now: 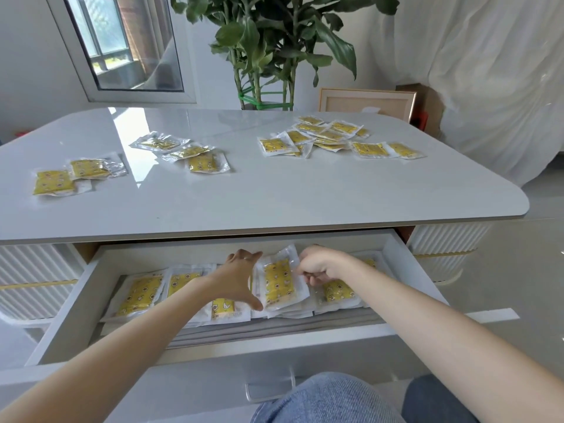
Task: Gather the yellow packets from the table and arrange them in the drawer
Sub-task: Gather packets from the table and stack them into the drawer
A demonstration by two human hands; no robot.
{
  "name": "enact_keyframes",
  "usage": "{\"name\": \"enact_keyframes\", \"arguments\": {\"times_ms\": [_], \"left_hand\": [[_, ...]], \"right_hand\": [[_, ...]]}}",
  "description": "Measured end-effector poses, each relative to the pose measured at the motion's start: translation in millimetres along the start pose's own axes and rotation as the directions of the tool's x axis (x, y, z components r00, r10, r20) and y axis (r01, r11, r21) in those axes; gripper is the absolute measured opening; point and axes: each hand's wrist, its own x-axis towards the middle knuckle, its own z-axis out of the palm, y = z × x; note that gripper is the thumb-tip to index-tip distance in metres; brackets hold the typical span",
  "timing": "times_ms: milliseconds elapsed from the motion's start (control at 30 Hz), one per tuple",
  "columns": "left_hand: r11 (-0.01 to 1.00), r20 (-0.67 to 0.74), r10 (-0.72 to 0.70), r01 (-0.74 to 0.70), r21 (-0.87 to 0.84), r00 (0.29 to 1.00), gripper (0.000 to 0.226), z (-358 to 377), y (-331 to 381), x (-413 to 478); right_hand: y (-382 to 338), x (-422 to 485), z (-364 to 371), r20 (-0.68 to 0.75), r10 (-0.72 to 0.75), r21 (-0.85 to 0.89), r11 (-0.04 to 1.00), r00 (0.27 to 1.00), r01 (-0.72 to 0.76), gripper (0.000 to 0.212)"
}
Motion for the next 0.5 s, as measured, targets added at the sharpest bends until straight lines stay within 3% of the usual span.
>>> {"name": "enact_keyframes", "arguments": {"times_ms": [100, 267, 400, 500], "left_hand": [[0.999, 0.042, 0.045, -0.046, 0.008, 0.998, 0.108, -1.7, 16.4, 3.0], [0.988, 0.157, 0.092, -0.110, 0.108, 0.983, 0.092, 2.3, 49.9, 17.0], [0.970, 0.208, 0.085, -0.128, 0.208, 0.975, 0.094, 4.3, 65.5, 27.6], [0.955, 0.203, 0.138, -0.185, 0.233, 0.969, 0.093, 6.1, 74.3, 32.0]], "right_hand": [[20.0, -6.6, -25.1, -0.048, 0.040, 0.028, 0.999, 0.998, -0.039, 0.010], [55.0, -14.8, -55.7, -0.189, 0.103, -0.015, 0.994, 0.977, -0.108, 0.031], [71.3, -15.8, -73.5, -0.287, 0.127, -0.072, 0.986, 0.950, -0.153, 0.020], [77.9, -15.4, -84.4, -0.396, 0.094, -0.219, 0.956, 0.913, -0.193, 0.013]]}}
